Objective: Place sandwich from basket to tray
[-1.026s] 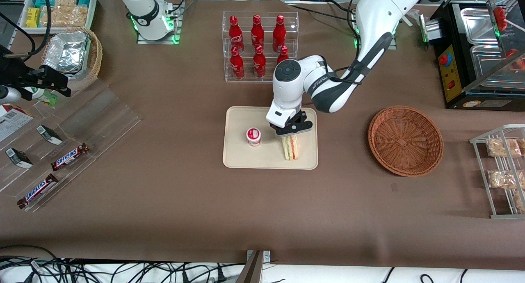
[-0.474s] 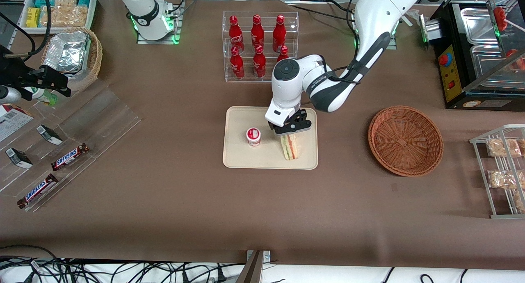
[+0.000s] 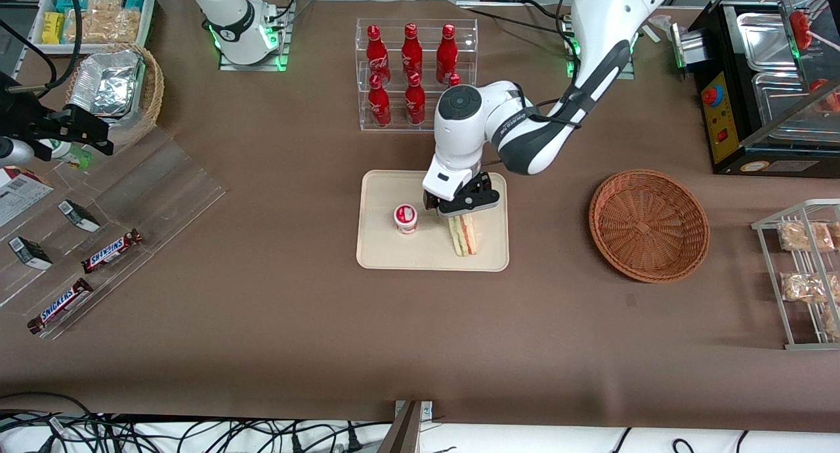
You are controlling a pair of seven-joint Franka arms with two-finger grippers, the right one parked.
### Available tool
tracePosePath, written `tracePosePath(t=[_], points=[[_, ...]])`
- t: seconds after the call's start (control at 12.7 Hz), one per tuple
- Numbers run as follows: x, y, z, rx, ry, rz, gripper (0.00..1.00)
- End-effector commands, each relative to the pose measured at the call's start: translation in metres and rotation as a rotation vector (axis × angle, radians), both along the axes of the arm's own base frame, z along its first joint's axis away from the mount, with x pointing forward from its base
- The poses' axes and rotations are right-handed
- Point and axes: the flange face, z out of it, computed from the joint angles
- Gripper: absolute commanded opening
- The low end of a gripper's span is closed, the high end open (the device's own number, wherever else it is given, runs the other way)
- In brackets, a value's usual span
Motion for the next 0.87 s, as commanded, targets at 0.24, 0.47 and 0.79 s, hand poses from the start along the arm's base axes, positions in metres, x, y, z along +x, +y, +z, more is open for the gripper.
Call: tracePosePath(t=[0.24, 0.47, 0.79], points=[[0.020, 0.043, 0.107, -0.034, 0.022, 0.026, 1.00], [0.051, 0.099, 0.179, -0.039, 0.161, -0.038, 1.00], [0.081, 0.203, 0.242, -0.021, 0.231, -0.181, 1.00]])
